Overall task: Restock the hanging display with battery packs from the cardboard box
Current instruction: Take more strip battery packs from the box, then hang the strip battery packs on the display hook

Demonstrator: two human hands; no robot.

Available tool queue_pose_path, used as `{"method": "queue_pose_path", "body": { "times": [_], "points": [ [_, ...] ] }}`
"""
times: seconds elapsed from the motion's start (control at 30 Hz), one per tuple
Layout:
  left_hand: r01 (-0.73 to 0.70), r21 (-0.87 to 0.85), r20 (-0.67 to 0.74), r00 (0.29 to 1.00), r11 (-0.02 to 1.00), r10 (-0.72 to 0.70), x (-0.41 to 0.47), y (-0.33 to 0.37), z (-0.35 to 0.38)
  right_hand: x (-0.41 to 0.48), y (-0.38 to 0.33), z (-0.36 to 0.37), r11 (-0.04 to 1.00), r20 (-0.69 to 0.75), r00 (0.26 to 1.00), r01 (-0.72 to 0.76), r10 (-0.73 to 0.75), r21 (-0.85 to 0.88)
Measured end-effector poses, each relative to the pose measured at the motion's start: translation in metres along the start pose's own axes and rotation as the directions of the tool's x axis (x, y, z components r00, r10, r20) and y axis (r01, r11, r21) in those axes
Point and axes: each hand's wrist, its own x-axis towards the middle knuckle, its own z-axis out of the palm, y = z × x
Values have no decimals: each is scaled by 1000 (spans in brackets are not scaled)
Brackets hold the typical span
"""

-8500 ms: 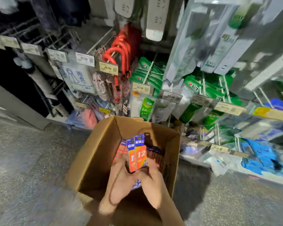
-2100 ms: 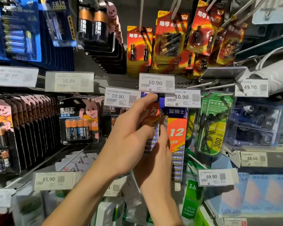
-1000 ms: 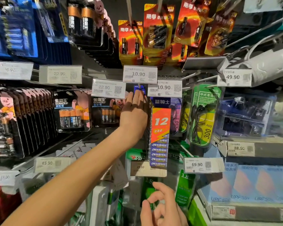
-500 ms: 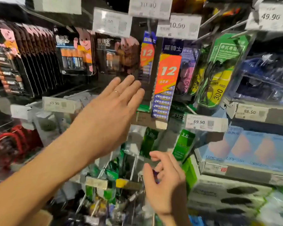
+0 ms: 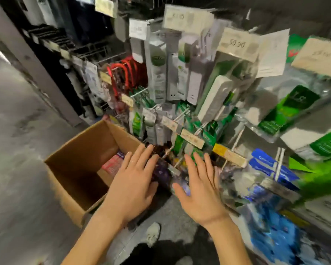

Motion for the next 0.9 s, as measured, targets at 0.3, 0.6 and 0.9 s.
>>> {"method": "queue_pose_path", "body": {
  "times": [0.3, 0.6, 0.9],
  "points": [
    [230, -132, 118, 969, 964, -215, -98, -113, 51, -12, -62, 65, 999, 193, 981, 5, 2, -37],
    [164, -284, 153, 980, 945, -124, -120, -237, 72, 19, -196, 170, 997, 198, 978, -77, 71, 20],
    [43, -382, 186, 982, 923, 31, -109, -323, 88, 30, -272, 233, 973, 214, 967, -176, 141, 152]
  ]
}}
